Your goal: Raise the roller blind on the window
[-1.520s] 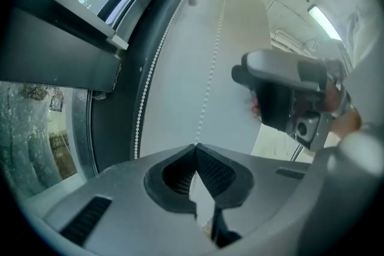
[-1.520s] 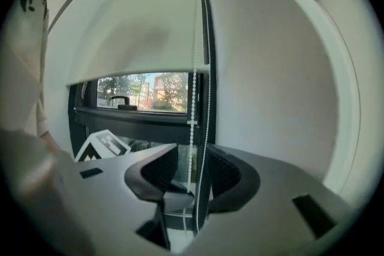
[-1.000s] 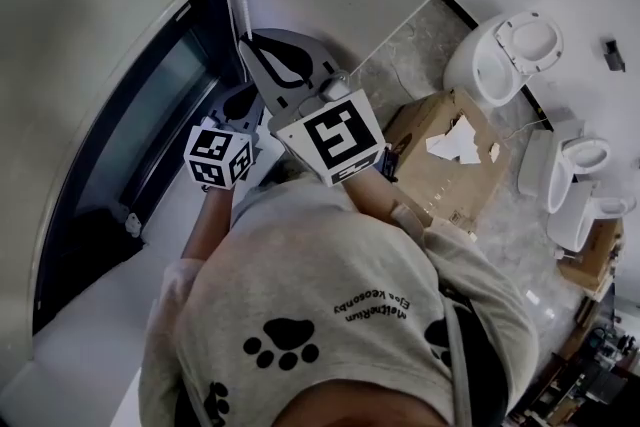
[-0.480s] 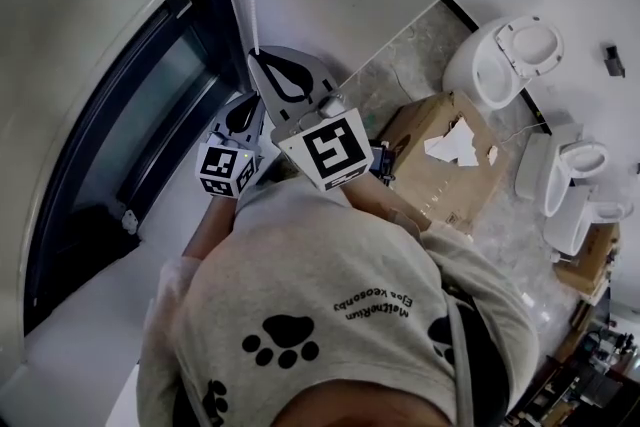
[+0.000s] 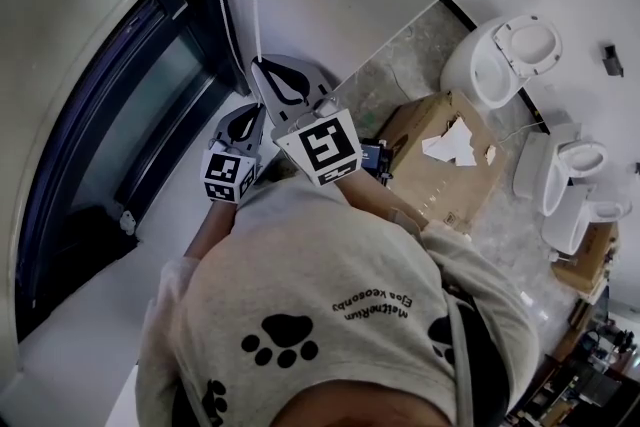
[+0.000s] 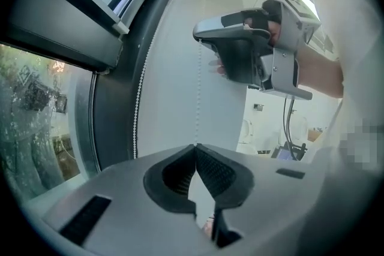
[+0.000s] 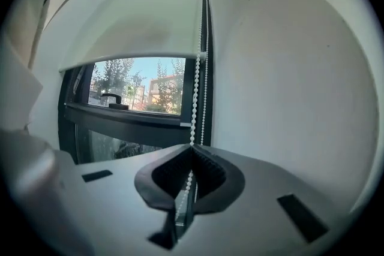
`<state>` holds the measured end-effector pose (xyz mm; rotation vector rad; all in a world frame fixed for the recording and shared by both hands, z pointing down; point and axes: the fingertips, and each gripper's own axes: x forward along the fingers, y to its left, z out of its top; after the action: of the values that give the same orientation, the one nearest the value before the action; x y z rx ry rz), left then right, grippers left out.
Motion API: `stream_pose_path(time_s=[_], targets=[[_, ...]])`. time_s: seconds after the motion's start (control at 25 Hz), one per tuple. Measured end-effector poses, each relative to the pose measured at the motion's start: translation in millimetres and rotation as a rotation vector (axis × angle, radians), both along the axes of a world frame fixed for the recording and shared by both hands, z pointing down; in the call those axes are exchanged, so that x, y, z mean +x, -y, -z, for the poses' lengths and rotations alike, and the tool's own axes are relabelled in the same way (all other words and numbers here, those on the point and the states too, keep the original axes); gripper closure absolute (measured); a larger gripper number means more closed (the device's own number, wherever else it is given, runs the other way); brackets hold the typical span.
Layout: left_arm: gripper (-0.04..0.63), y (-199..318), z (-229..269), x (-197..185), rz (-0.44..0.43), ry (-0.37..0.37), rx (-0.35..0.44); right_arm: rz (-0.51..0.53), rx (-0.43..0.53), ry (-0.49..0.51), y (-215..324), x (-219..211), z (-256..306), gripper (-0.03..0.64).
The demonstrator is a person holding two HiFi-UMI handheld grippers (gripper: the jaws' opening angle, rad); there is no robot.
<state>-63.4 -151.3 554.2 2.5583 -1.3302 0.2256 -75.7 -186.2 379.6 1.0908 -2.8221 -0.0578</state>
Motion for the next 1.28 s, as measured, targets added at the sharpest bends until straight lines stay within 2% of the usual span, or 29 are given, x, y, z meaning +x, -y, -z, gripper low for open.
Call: stream_pose_path(time_s=[0.16,0.36,0.44,0.52,0.72,0.84,1.08,1.28], targets=[[0.584,1.0,15.4,-1.5,0.0,-0.012,0.03,0.007,-0.013,0.013,0.6,-0.8,-1.3,0.607],[0.582,3.7,61.2,-11.3,0.015,-0.042,0.115,0.018,-0.025,0.02,2.3,-3.9,-4.8,0.607],[0.512,3.3,78.8,-15.5,0.011,-0.005,0.154,0.023,-0.047,0.012,3.2,-4.5,-14.0,0.607],[0.512,3.9,96.9,-19.8,0.016,0.026,0.186,0.027,-0.062,-0.005,1.8,-5.3,-25.3,0.607],[0.514,7.1,151.6,-29.2,0.056,-0.099,0.237,0.032,-0.064,-0.019,-3.7,-5.7,-38.3,0.607],[0.514,8.9,184.7,-26.5,0.032,-0.126,0.271,0.031,-0.062,-0.014,-2.3,-6.6,-36.7,0.607],[0.513,19.1,251.4,-19.9,-0.001,-0.082,0.374,0.034,-0.041,-0.008,-3.3,-11.0,-35.5,0.607],[0.514,29.4,285.2,-14.4,-0.036,-0.058,0.406,0.035,-0.031,-0.013,-4.9,-11.9,-35.9,0.607]])
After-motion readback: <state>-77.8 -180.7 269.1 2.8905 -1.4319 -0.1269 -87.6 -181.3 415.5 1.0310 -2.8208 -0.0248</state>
